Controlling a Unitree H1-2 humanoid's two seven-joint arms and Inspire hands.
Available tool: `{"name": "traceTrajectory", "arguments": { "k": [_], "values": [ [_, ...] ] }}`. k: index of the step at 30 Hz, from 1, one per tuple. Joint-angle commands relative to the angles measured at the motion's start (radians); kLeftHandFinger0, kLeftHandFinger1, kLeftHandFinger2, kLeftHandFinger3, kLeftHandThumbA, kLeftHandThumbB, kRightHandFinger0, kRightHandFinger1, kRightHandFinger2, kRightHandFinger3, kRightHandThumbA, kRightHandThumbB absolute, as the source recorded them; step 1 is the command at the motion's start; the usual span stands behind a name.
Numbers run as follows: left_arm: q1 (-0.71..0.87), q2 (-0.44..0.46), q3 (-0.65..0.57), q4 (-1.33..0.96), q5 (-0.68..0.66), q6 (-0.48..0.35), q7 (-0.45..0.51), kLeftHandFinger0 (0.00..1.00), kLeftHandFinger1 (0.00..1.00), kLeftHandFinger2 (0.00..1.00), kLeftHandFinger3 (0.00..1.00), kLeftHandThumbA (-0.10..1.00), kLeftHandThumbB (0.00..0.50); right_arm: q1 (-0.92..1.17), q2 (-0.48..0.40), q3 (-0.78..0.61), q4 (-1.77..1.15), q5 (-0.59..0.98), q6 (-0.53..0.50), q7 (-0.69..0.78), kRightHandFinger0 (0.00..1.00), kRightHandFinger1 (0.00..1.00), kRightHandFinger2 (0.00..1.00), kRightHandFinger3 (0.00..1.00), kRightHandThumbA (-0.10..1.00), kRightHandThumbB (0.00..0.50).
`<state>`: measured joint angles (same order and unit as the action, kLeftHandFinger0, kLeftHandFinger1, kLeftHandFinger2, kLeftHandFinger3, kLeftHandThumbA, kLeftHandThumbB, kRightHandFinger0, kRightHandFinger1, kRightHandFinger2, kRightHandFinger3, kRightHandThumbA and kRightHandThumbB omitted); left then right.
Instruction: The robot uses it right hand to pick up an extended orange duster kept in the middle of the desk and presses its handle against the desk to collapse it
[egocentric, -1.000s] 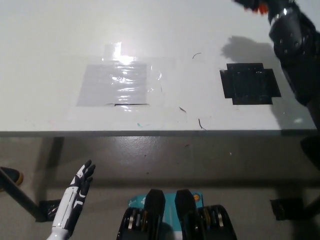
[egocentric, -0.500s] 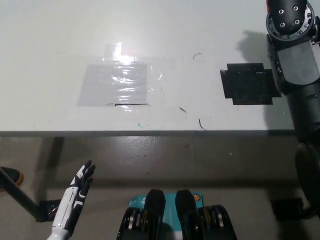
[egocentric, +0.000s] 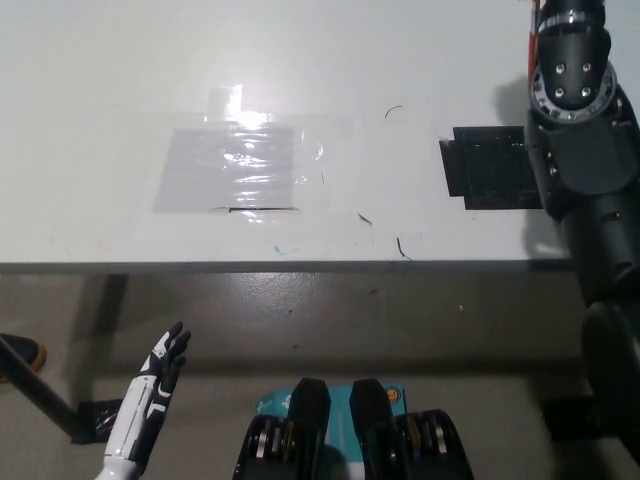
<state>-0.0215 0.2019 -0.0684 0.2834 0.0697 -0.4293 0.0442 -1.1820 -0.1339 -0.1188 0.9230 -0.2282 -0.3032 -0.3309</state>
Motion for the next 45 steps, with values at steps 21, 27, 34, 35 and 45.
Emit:
{"name": "traceTrajectory", "arguments": {
  "k": [21, 27, 34, 35, 45],
  "values": [
    [0.020, 0.004, -0.007, -0.020, 0.010, -0.041, 0.030, 1.00, 1.00, 1.00, 1.00, 1.00, 0.500, -0.046, 0.035, -0.083, 0.108, 0.186, -0.167, -0.076, 0.00, 0.00, 0.15, 0.06, -0.10, 0.089],
    [0.019, 0.004, -0.005, -0.024, 0.004, -0.041, 0.022, 1.00, 1.00, 1.00, 1.00, 1.00, 0.500, -0.025, 0.040, -0.081, 0.126, 0.203, -0.167, -0.068, 0.00, 0.00, 0.10, 0.10, -0.10, 0.089],
    [0.015, 0.005, -0.001, -0.025, 0.006, -0.041, 0.023, 1.00, 1.00, 1.00, 1.00, 1.00, 0.500, 0.041, 0.043, -0.059, 0.234, 0.200, -0.167, -0.065, 0.00, 0.00, 0.22, 0.01, -0.10, 0.098],
    [0.016, 0.006, -0.001, -0.026, 0.006, -0.041, 0.023, 1.00, 1.00, 1.00, 1.00, 1.00, 0.500, 0.043, 0.043, -0.055, 0.245, 0.198, -0.167, -0.063, 0.00, 0.00, 0.25, 0.06, -0.10, 0.094],
    [0.017, 0.013, -0.008, -0.027, 0.020, -0.041, 0.033, 1.00, 1.00, 1.00, 1.00, 1.00, 0.500, 0.144, 0.049, 0.086, 0.437, 0.120, -0.163, -0.060, 0.00, 0.05, 0.37, 0.15, -0.10, 0.146]
  ]
}}
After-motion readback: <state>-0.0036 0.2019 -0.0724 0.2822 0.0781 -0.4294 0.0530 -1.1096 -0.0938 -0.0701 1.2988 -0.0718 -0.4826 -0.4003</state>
